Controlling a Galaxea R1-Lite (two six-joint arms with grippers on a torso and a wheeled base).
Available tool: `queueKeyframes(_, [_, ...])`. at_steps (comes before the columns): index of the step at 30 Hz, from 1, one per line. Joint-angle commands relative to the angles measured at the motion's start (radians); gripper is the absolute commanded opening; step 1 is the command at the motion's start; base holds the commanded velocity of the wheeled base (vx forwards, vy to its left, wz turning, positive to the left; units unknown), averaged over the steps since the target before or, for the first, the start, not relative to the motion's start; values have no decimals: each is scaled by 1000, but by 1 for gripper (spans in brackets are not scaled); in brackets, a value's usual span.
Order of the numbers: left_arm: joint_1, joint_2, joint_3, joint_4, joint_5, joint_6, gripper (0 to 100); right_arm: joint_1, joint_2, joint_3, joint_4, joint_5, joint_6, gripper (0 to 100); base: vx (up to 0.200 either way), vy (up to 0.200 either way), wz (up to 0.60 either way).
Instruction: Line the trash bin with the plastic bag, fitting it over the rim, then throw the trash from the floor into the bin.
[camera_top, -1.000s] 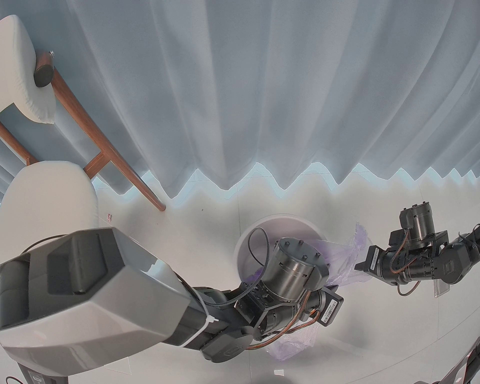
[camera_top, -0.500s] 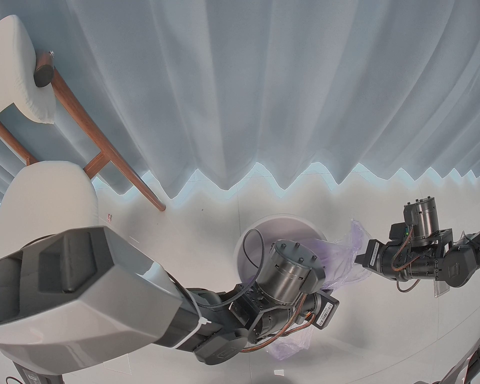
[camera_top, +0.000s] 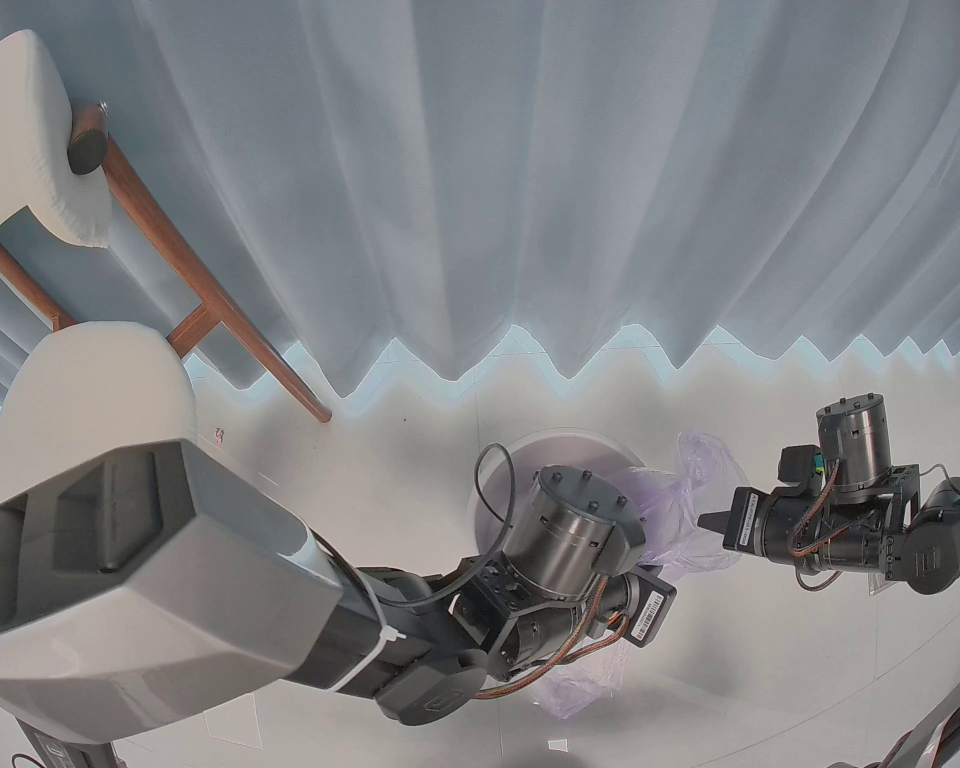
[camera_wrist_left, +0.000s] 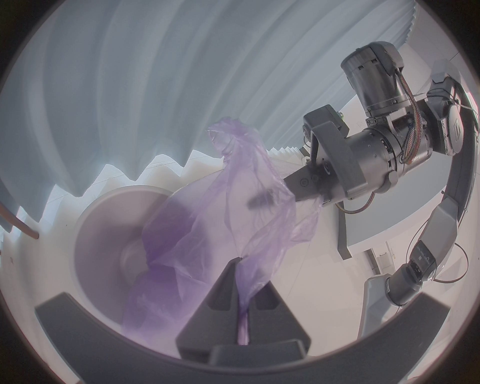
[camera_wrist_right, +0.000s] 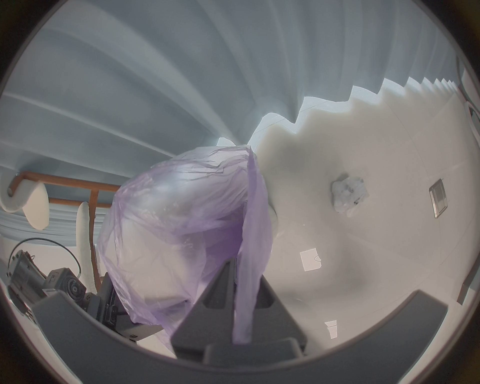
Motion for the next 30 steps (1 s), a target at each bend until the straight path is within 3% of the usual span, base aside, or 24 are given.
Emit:
queueKeyframes(1, [-24,-16,14,-8,18,-34,0,6,-12,1,-1,-1,-9,0,0,0,0])
queueKeyframes(5, [-34,-27,9,-12,7,-144,0,40,-12,-16,-3,-1,-7,0,0,0,0])
queueKeyframes(7, [-31,-39,8,-25,6,-156,0,49,-9,-28,-12,1,-7,0,0,0,0])
queueKeyframes(16, [22,-59,12,-49,-16,-156,0,60,39,-42,-84,2,-4,0,0,0,0])
queueKeyframes(27, [13,-59,11,-51,-14,-155,0,60,36,-42,-87,1,-4,0,0,-200,0])
queueKeyframes(30, [10,-61,12,-61,3,-138,0,60,36,-40,-86,1,-6,0,0,0,0])
